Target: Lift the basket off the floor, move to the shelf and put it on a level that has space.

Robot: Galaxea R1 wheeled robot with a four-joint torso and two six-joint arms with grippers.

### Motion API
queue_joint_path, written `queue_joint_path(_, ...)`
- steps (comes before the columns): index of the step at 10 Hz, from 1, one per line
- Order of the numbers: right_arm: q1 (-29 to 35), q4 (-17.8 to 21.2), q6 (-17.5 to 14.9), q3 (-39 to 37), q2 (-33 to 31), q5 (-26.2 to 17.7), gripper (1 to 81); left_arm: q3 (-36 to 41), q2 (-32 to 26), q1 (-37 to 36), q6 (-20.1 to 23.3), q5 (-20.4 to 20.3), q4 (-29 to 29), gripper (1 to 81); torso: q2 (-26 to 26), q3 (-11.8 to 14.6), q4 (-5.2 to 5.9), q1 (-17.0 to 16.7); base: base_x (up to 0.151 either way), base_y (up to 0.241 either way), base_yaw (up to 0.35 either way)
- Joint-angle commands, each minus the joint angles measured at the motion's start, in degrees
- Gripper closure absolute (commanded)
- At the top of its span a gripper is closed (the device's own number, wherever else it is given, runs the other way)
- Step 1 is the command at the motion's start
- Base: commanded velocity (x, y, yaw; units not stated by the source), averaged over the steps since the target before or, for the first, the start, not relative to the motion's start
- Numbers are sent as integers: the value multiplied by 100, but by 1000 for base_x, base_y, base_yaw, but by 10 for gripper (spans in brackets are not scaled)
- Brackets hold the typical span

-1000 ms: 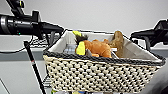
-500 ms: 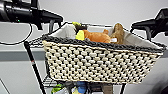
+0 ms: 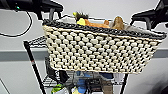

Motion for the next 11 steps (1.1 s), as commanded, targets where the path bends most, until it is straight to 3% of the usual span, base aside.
queue_joint_path(1, 1044, 16, 25, -720, 417, 223, 811, -620, 352, -834, 26, -373, 51, 811, 0, 0, 0, 0, 0, 0, 0)
queue_joint_path(7, 1211, -46, -1, -1773, 1189, 82, 811, -1523, 878, -948, 52, -198, 130, 811, 0, 0, 0, 0, 0, 0, 0)
queue_joint_path(11, 1158, -90, -45, -2522, 1683, -94, 811, -2334, 1362, -921, 105, 163, 253, 811, 0, 0, 0, 2, 0, 0, 0)
